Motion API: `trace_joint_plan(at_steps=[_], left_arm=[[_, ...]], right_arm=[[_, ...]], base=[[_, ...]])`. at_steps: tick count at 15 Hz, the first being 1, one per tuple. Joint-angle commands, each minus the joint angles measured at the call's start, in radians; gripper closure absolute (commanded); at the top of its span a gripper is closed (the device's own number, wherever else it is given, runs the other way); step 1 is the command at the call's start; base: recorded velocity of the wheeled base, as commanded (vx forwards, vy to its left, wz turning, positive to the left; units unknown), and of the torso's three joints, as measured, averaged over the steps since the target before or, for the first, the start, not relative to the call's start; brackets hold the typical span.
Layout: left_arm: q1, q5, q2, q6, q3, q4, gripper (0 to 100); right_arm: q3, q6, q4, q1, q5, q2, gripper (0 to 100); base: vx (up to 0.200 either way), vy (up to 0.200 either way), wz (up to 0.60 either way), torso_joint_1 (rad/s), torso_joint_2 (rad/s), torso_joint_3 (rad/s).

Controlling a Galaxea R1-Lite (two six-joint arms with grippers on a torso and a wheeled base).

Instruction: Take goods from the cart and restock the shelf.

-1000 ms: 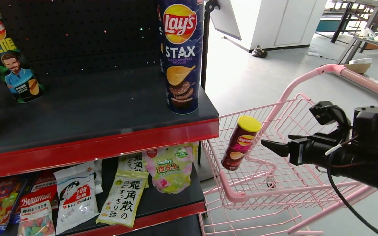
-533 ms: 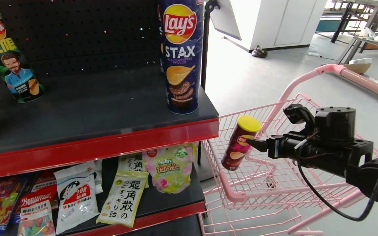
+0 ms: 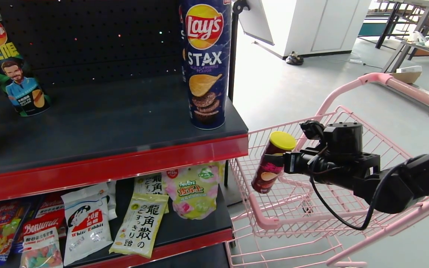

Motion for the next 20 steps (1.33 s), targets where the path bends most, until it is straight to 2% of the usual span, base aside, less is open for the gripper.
trace_joint_plan(at_steps=[1, 9, 10, 15, 18, 20], left_arm=[[0.000, 0.002, 0.003, 0.002, -0.002, 0.000, 0], [0.000, 0.016, 0.003, 0.002, -0.003, 0.001, 0], [0.000, 0.016, 0.003, 0.002, -0.003, 0.000, 0], [0.000, 0.016, -0.003, 0.005, -0.003, 0.001, 0], [0.000, 0.013, -0.004, 0.005, 0.000, 0.000, 0], [0.000, 0.011, -0.003, 0.005, 0.001, -0.002, 0]], right_arm=[[-0.012, 0.007, -0.055, 0.012, -0.003, 0.066, 0], [-0.077, 0.008, -0.087, 0.009, -0.016, 0.149, 0], [-0.087, 0.010, -0.087, 0.011, -0.029, 0.152, 100], [-0.074, 0.021, -0.087, 0.023, -0.035, 0.111, 100], [-0.026, 0.015, -0.067, 0.034, -0.050, -0.023, 100], [0.005, -0.039, -0.030, 0.012, -0.065, -0.150, 100]], base=[[0.000, 0.000, 0.00, 0.000, 0.00, 0.000], [0.000, 0.000, 0.00, 0.000, 0.00, 0.000], [0.000, 0.000, 0.00, 0.000, 0.00, 0.000], [0.000, 0.000, 0.00, 0.000, 0.00, 0.000], [0.000, 0.000, 0.00, 0.000, 0.00, 0.000], [0.000, 0.000, 0.00, 0.000, 0.00, 0.000]])
